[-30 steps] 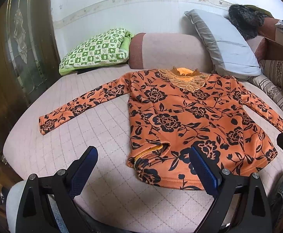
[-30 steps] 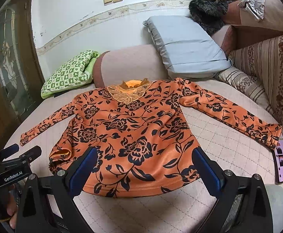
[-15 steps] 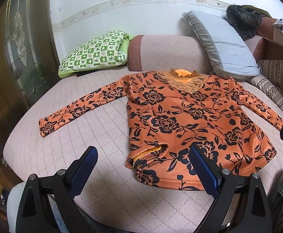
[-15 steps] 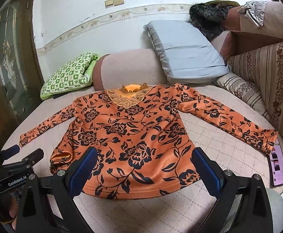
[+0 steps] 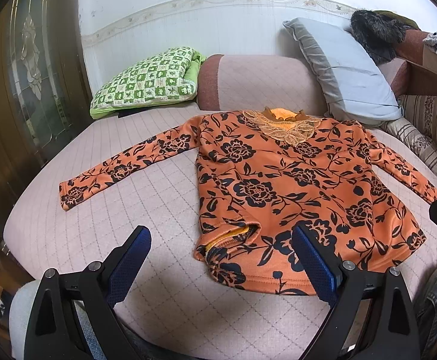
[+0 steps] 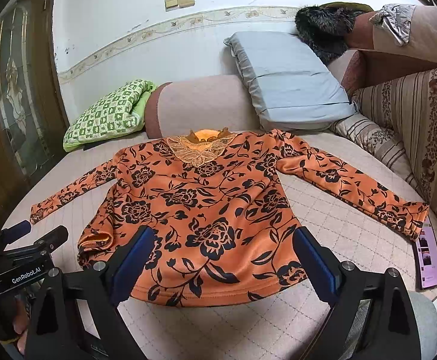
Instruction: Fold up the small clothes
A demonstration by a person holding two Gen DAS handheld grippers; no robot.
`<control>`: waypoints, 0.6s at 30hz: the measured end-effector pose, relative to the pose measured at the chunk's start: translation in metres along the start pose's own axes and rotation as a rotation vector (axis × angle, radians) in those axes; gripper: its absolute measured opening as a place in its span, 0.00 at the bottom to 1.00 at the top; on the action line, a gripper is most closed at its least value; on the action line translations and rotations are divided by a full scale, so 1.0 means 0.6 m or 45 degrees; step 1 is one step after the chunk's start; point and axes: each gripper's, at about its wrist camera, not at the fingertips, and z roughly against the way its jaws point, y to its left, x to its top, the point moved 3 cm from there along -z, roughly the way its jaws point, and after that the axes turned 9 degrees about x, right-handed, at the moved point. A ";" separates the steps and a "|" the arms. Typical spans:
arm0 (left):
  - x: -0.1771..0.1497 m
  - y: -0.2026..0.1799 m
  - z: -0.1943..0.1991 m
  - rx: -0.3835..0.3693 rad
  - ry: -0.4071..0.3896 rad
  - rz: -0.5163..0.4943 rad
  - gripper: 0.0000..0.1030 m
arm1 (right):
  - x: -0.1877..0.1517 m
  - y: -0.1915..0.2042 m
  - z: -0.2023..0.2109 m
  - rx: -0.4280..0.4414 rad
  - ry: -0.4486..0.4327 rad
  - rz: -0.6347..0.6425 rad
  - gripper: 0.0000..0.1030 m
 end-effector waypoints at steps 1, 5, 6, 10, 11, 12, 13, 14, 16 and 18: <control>0.000 0.000 0.000 -0.001 0.000 0.001 0.93 | 0.000 0.000 0.000 0.000 0.001 0.000 0.91; 0.000 -0.001 0.000 -0.001 0.002 0.001 0.93 | 0.000 0.003 -0.001 -0.002 0.008 0.009 0.91; 0.000 0.000 0.000 -0.002 0.002 0.001 0.93 | 0.000 0.004 -0.002 -0.003 0.009 0.010 0.91; 0.000 0.000 0.000 -0.002 0.002 0.001 0.93 | 0.000 0.004 -0.002 -0.003 0.009 0.010 0.91; 0.000 0.000 0.000 -0.002 0.001 0.001 0.93 | 0.000 0.004 -0.002 -0.003 0.010 0.010 0.91; 0.000 0.000 0.000 -0.003 0.001 0.002 0.93 | 0.000 0.003 -0.001 -0.002 0.011 0.009 0.91; -0.001 0.000 0.000 -0.003 0.002 0.002 0.93 | 0.000 0.003 -0.002 -0.001 0.012 0.010 0.91; -0.001 0.000 0.000 -0.003 0.001 0.002 0.93 | 0.000 0.003 -0.002 -0.002 0.013 0.011 0.91; -0.001 0.000 0.000 -0.002 0.002 0.001 0.93 | 0.000 0.003 -0.002 -0.001 0.012 0.010 0.91; -0.001 0.000 0.000 -0.003 0.001 0.001 0.93 | 0.000 0.003 -0.003 -0.002 0.011 0.009 0.91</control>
